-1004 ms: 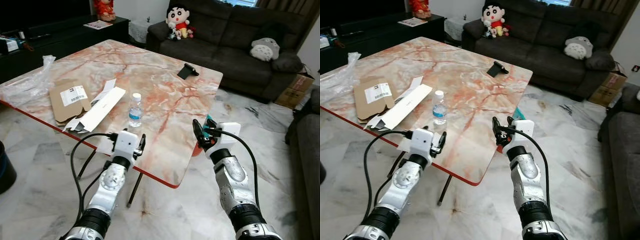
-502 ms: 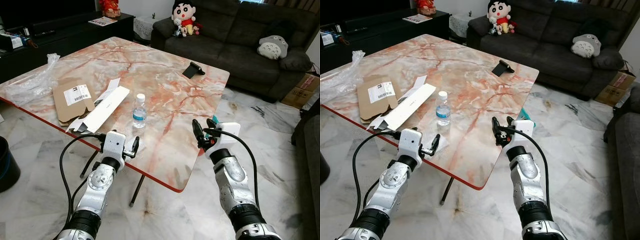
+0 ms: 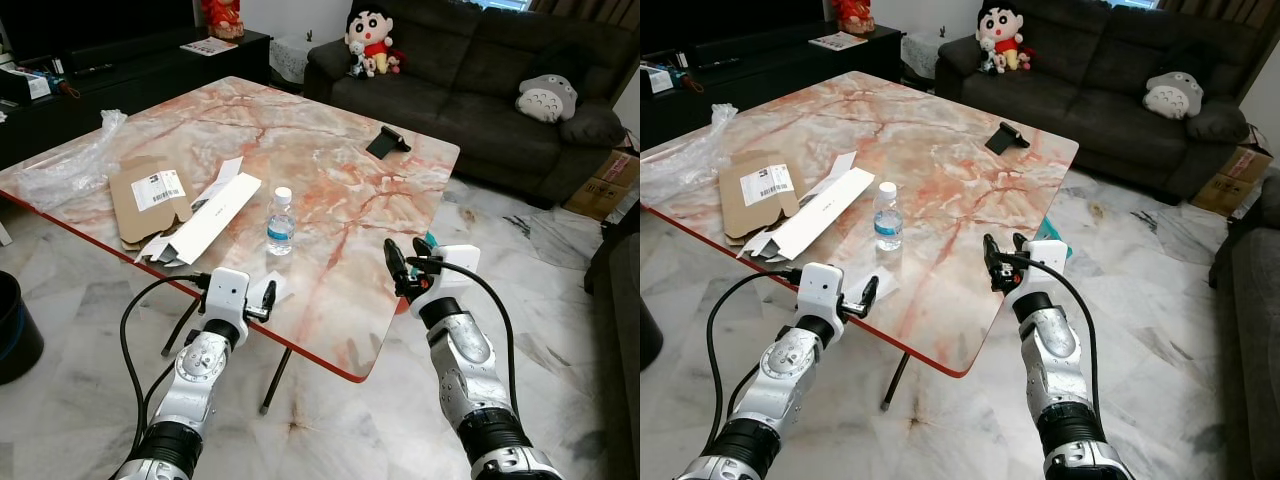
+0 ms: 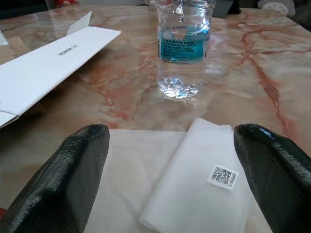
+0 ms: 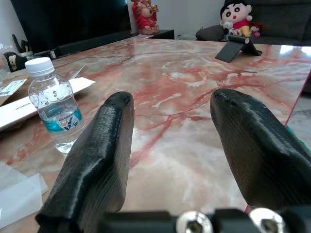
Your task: Picking trash to rubbish bin
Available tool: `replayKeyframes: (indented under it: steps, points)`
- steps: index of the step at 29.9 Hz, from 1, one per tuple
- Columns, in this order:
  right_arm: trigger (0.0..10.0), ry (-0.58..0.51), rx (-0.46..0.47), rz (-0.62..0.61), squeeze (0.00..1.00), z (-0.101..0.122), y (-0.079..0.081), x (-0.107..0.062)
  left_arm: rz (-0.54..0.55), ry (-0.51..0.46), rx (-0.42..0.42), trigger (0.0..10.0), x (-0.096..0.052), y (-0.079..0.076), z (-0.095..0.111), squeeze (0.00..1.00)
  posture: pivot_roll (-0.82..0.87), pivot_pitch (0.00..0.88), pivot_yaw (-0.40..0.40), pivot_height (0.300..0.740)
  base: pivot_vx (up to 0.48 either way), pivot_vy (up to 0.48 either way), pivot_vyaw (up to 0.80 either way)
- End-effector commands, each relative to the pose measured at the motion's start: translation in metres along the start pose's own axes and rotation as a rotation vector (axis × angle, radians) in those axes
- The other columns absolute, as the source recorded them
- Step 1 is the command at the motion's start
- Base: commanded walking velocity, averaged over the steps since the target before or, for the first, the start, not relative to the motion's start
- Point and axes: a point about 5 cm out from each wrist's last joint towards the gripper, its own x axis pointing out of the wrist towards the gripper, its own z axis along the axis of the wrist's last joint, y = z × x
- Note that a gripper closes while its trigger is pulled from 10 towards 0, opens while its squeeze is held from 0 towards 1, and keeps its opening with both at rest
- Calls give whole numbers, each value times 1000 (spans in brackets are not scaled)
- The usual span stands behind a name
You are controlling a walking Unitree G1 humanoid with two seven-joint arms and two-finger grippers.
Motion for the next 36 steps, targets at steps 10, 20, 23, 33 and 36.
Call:
replayKeyframes:
  steps: [10,20,23,33,36]
  points:
    - [10000,6,0,-8,0,-2,-1,-2,-24,40,0,10000,7,-7,1,0,162,0,-138,740,0,0,0]
    - [10000,5,5,-18,0,-2,-2,-2,-73,108,23,10000,10,-18,-4,0,159,0,-134,740,0,0,0]
    - [10000,5,5,-20,0,-2,-2,-3,-86,150,33,10000,10,-21,-9,0,159,0,-134,740,0,0,0]
    - [10000,10,10,-19,0,-4,-1,-3,-89,246,68,10000,6,-22,-22,0,159,0,-130,740,0,0,0]
    - [10000,11,9,-18,0,-3,-1,-3,-79,268,71,196,6,-21,-25,0,157,0,-130,740,0,0,0]
